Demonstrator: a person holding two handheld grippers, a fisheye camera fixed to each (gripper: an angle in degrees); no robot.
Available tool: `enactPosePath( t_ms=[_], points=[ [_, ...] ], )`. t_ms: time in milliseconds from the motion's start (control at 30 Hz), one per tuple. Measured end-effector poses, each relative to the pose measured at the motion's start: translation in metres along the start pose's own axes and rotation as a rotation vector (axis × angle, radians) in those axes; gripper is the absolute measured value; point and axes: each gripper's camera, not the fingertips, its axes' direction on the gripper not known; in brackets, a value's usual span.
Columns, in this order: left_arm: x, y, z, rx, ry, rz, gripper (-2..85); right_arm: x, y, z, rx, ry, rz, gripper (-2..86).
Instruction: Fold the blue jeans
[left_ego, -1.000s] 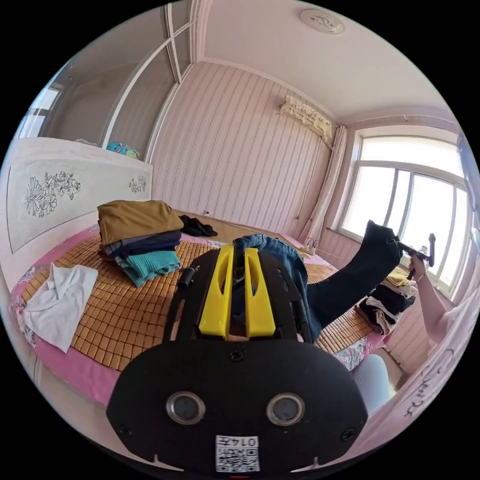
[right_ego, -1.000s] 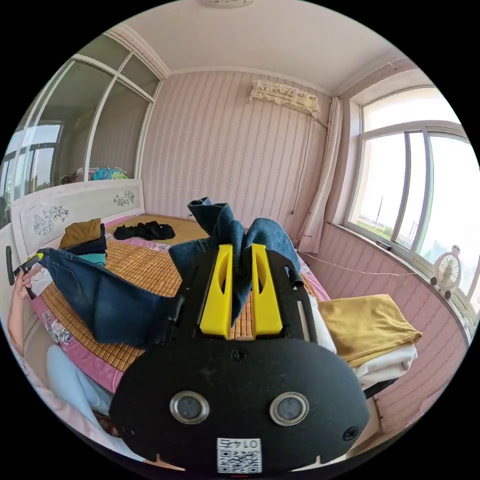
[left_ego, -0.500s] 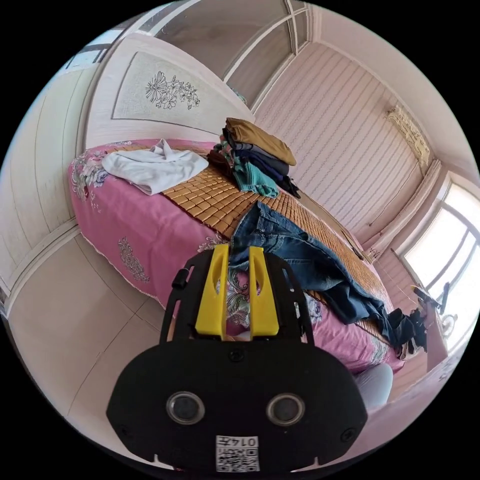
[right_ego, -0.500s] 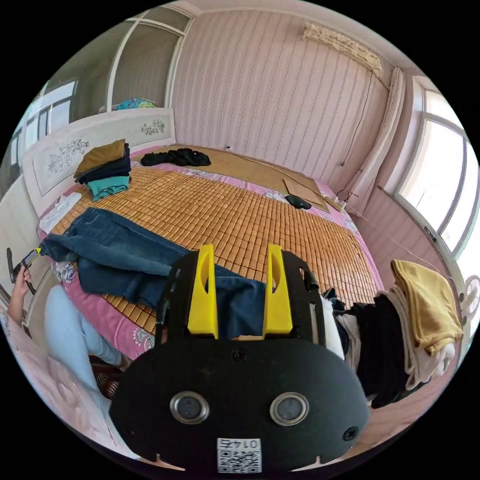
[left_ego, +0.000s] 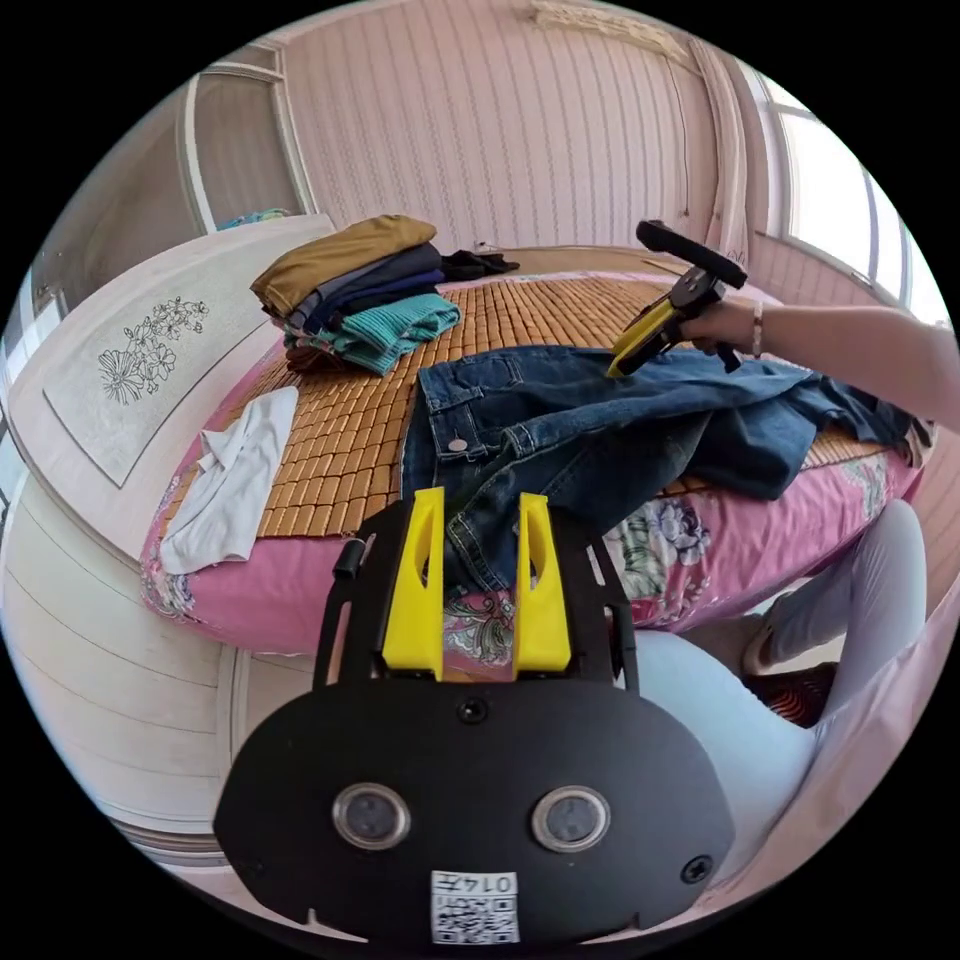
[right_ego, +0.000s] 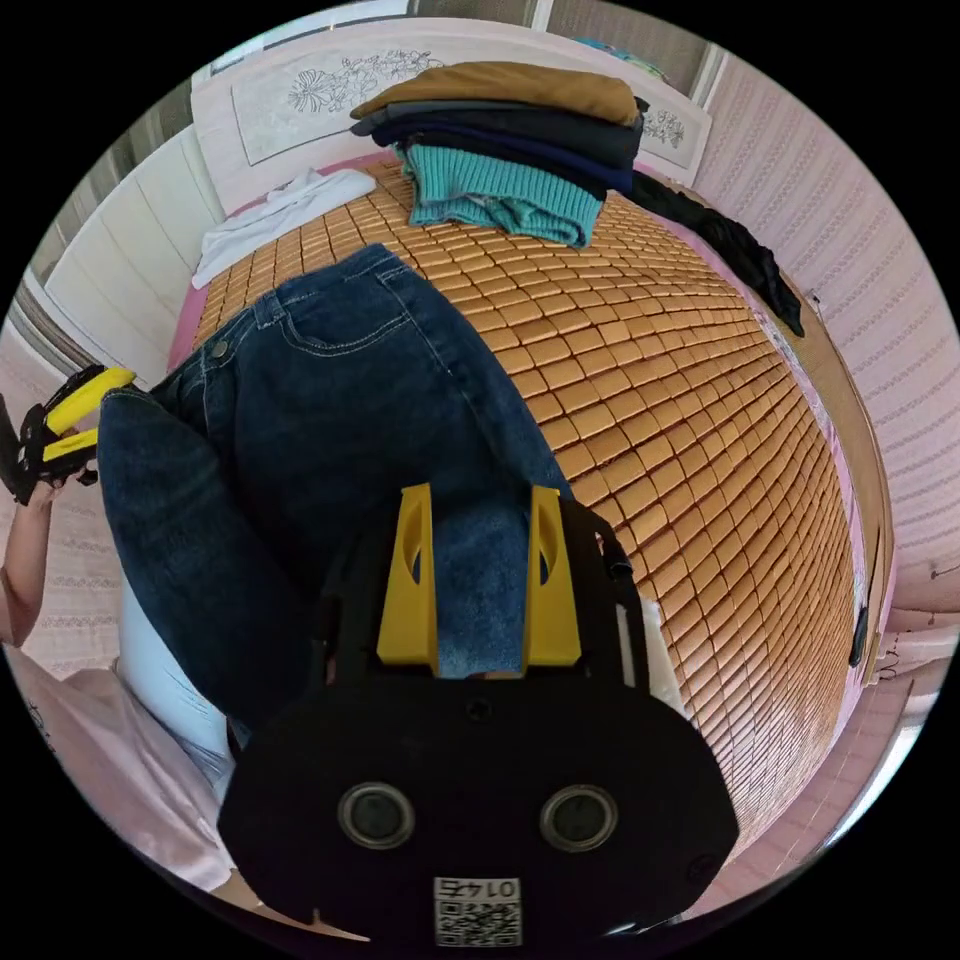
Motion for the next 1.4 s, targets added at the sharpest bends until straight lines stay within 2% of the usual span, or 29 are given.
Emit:
enactPosePath(
  t_ms=[100,200,367,500,733,833,933,1067,1200,1333,1400],
  points=[
    [0.004,-0.003,0.007,-0.013,-0.001,-0.027,8.7,0.001,0.01,0.006,0.032,0.094,-0.049,1.9],
    [0.007,-0.006,0.012,-0.013,0.025,-0.06,5.4,0.006,0.011,0.008,0.061,0.097,-0.098,0.2],
    [-0.001,-0.017,-0.004,0.024,0.009,-0.128,4.1,0.027,0.004,0.002,0.108,0.072,-0.189,-0.7],
    [-0.018,-0.034,-0.029,0.077,-0.011,-0.22,2.7,0.08,-0.002,-0.03,0.214,-0.145,-0.135,-0.8],
    [-0.075,-0.031,-0.052,0.226,-0.096,-0.359,2.1,0.096,-0.04,-0.061,0.302,-0.155,-0.164,-0.7],
    [-0.109,-0.004,-0.023,0.199,-0.05,-0.492,3.3,0.09,-0.065,-0.047,0.324,-0.113,-0.11,-0.4],
    [-0.121,0.024,0.001,0.089,0.017,-0.551,5.4,0.084,-0.071,-0.012,0.227,-0.203,0.005,0.5],
    [-0.115,0.043,-0.009,0.116,0.037,-0.501,6.3,0.07,-0.064,-0.004,0.169,-0.116,-0.01,8.1],
    [-0.104,0.046,-0.035,0.202,0.072,-0.372,7.5,0.081,-0.065,0.0,0.125,-0.075,0.077,14.2],
    [-0.095,0.031,-0.061,0.275,0.075,-0.253,7.7,0.089,-0.073,0.014,0.082,-0.088,0.073,15.3],
    [-0.084,0.016,-0.052,0.226,0.07,-0.172,9.0,0.089,-0.078,0.028,0.047,-0.142,0.054,12.8]
  ],
)
